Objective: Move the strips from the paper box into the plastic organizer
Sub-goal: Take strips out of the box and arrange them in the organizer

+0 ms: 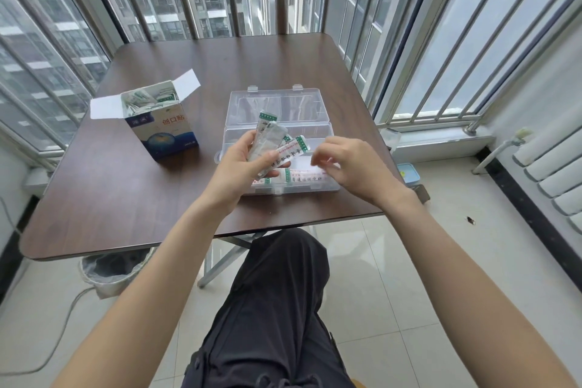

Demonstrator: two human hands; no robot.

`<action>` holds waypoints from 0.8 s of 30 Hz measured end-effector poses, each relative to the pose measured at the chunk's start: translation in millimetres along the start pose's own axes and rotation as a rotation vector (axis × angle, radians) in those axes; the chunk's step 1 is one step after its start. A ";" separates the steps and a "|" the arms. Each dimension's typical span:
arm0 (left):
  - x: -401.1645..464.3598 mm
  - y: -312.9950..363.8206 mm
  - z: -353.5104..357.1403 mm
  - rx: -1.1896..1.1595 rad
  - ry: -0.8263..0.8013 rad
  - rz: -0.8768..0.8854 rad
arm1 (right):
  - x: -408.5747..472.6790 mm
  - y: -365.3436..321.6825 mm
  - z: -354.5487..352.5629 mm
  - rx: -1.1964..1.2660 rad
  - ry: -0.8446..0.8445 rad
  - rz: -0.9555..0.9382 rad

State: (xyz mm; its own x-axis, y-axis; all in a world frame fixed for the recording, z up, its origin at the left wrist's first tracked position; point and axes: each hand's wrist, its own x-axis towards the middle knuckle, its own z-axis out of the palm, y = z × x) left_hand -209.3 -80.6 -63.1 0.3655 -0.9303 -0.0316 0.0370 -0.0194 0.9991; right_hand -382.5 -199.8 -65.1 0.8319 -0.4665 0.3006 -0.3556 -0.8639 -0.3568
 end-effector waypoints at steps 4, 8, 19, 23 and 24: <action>1.8 3.2 0.6 0.054 -0.015 -0.002 | 4.0 -10.7 -10.2 0.281 0.294 0.189; 2.6 6.5 9.0 0.132 -0.085 -0.004 | 20.5 -21.7 -14.0 0.397 0.172 0.330; 6.7 0.2 8.9 0.039 -0.058 -0.033 | 10.6 -2.1 -11.5 0.721 0.280 0.401; 10.7 -4.3 -9.1 0.057 0.104 -0.051 | -7.5 5.7 -10.1 0.811 0.227 0.365; 11.2 -4.0 -11.6 0.054 0.125 -0.054 | -10.2 4.8 -8.7 0.756 0.195 0.361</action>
State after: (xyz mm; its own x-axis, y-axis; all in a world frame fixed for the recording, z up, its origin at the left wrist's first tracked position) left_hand -194.5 -86.7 -67.7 0.4776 -0.8745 -0.0850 0.0110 -0.0907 0.9958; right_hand -396.4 -200.8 -62.2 0.6099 -0.7724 0.1771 -0.1473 -0.3301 -0.9324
